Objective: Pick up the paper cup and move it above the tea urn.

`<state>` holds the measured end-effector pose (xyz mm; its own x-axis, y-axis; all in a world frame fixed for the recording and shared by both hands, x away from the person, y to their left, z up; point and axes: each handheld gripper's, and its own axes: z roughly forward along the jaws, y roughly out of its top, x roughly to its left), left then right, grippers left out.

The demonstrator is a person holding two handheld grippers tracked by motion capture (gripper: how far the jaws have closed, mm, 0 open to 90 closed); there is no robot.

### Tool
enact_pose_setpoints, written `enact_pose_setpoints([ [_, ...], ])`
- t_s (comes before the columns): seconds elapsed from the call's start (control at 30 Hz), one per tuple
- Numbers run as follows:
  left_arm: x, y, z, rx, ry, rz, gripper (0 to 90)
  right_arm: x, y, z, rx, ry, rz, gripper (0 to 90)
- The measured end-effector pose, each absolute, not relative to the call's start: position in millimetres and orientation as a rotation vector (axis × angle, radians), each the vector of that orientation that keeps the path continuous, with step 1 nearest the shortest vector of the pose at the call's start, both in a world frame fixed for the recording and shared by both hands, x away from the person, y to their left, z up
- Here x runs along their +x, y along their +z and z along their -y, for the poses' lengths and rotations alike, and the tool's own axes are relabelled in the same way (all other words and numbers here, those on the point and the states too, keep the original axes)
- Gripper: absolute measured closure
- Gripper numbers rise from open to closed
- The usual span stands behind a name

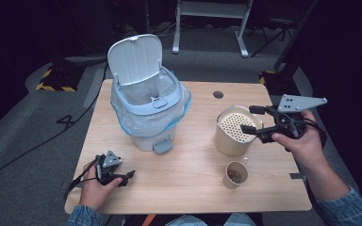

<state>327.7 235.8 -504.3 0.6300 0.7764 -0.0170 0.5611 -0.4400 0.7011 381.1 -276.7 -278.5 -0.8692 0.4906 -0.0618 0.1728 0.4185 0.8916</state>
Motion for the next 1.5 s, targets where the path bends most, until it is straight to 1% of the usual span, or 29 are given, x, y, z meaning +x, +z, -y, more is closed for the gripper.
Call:
enact_pose_setpoints([
  [0.13, 329, -504, -236, 2.167, 0.403, -1.043, 21.8, 373, -299, 301, 0.653, 1.408, -2.373, 23.2],
  [0.3, 330, -504, -236, 2.166, 0.405, -1.045, 21.8, 367, -312, 318, 0.668, 1.380, -2.396, 22.5],
  [0.33, 330, -504, -236, 2.164, 0.404, -1.046, 21.9, 363, -320, 326, 0.670, 1.370, -2.414, 22.3],
  [0.47, 330, -504, -235, 2.163, 0.403, -1.046, 21.8, 357, -332, 334, 0.683, 1.366, -2.433, 21.2],
  [0.57, 330, -504, -235, 2.163, 0.403, -1.046, 21.8, 348, -350, 341, 0.691, 1.332, -2.472, 20.8],
  [0.6, 330, -504, -235, 2.163, 0.403, -1.046, 21.8, 343, -362, 344, 0.702, 1.320, -2.493, 21.3],
  [0.67, 330, -504, -235, 2.163, 0.403, -1.046, 21.9, 342, -367, 345, 0.705, 1.317, -2.501, 21.6],
  [0.83, 330, -504, -235, 2.163, 0.403, -1.046, 21.9, 334, -403, 345, 0.729, 1.287, -2.553, 21.5],
  [1.0, 330, -504, -235, 2.163, 0.403, -1.046, 21.9, 329, -431, 341, 0.733, 1.285, -2.601, 21.3],
  [1.03, 330, -504, -235, 2.163, 0.403, -1.046, 21.9, 328, -442, 338, 0.723, 1.278, -2.614, 21.3],
  [1.13, 330, -504, -235, 2.164, 0.403, -1.046, 21.9, 327, -449, 336, 0.723, 1.284, -2.622, 21.3],
  [1.17, 330, -504, -235, 2.163, 0.403, -1.047, 21.9, 326, -456, 333, 0.713, 1.285, -2.626, 21.3],
  [1.5, 330, -504, -235, 2.163, 0.403, -1.046, 21.9, 326, -479, 321, 0.719, 1.286, -2.650, 20.2],
])
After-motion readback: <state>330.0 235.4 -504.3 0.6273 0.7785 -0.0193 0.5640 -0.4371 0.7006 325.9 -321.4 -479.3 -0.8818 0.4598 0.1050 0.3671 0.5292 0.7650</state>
